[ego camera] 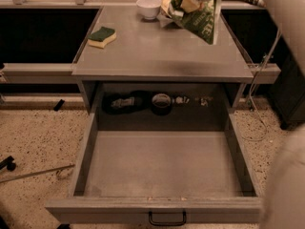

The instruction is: Place green jalapeno chip bag into top drawer

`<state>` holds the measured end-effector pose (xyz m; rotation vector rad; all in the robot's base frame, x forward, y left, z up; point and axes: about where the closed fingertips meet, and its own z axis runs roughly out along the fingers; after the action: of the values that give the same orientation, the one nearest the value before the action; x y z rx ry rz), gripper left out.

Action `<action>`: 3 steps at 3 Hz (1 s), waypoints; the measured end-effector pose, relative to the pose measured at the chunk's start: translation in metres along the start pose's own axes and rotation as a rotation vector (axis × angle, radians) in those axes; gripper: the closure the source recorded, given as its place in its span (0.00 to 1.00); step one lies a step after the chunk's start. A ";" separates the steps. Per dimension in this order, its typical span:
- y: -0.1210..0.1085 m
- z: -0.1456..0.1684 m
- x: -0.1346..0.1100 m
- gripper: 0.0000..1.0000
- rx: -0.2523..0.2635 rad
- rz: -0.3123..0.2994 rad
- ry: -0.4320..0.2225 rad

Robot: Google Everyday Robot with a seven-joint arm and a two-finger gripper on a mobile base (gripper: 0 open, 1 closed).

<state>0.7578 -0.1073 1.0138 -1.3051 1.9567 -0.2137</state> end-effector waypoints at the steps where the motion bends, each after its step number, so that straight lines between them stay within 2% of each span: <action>1: 0.050 -0.082 -0.001 1.00 0.041 0.049 -0.053; 2: 0.051 -0.080 -0.001 1.00 0.038 0.049 -0.051; 3: 0.070 -0.078 0.009 1.00 0.017 0.067 -0.045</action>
Offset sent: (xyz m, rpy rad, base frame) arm -0.0607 -0.0050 0.0495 0.0799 -0.0769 -0.0406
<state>0.6537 -0.1023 1.0272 -1.2215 1.9531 -0.1658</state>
